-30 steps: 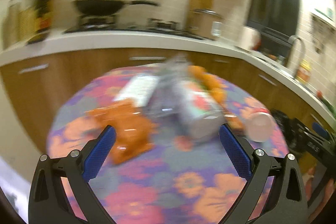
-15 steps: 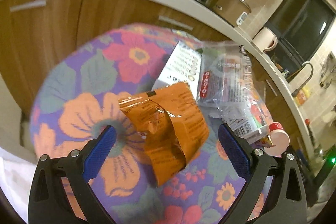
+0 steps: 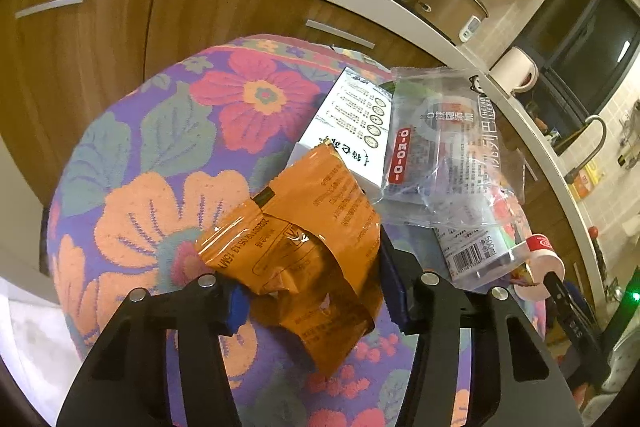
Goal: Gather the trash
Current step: 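Grasp the orange snack wrapper with the left tool while the right tool grasps the paper cup, then carry the wrapper and cup over the bin and open both tools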
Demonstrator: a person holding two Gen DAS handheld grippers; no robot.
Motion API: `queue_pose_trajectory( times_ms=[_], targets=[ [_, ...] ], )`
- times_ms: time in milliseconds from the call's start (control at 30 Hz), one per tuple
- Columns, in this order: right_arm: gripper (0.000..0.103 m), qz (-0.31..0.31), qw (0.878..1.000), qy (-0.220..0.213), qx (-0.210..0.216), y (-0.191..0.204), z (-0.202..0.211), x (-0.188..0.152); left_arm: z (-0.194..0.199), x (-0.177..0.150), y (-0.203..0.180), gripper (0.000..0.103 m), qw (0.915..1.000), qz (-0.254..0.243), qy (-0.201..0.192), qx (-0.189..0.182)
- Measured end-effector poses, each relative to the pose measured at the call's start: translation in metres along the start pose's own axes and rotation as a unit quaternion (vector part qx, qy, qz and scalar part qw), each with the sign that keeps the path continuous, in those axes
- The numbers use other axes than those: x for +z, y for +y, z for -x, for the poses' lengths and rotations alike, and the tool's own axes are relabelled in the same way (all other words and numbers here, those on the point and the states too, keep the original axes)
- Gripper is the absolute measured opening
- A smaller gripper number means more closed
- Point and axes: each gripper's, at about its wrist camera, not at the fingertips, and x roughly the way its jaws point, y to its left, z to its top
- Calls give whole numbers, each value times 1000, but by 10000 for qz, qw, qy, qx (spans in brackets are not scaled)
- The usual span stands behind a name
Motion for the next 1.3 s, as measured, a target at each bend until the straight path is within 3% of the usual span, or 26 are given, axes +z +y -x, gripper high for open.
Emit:
queue_pose_trajectory(
  times_ms=[100, 200, 333, 500, 1033, 1300],
  targets=[
    [60, 9, 10000, 61, -46, 0, -3, 2, 9, -5, -3, 50, 9999, -63, -122, -69],
    [28, 48, 9998, 137, -123, 0, -7, 1, 15, -10, -11, 49, 9996, -224, -192, 14],
    [13, -80, 9999, 45, -98, -10, -1, 0, 31, -18, -27, 46, 9982, -460, -389, -57],
    [5, -150, 9997, -175, -97, -23, 15, 4, 45, -20, -55, 46, 9953, -744, -552, -281],
    [2, -545, 9972, -513, -46, -80, 35, 7, 48, -32, -174, 45, 9768, -1762, -705, -995],
    [2, -325, 9921, -914, -798, -120, 45, 9, 25, -33, -240, 45, 9634, -2161, -579, -1479]
  ],
)
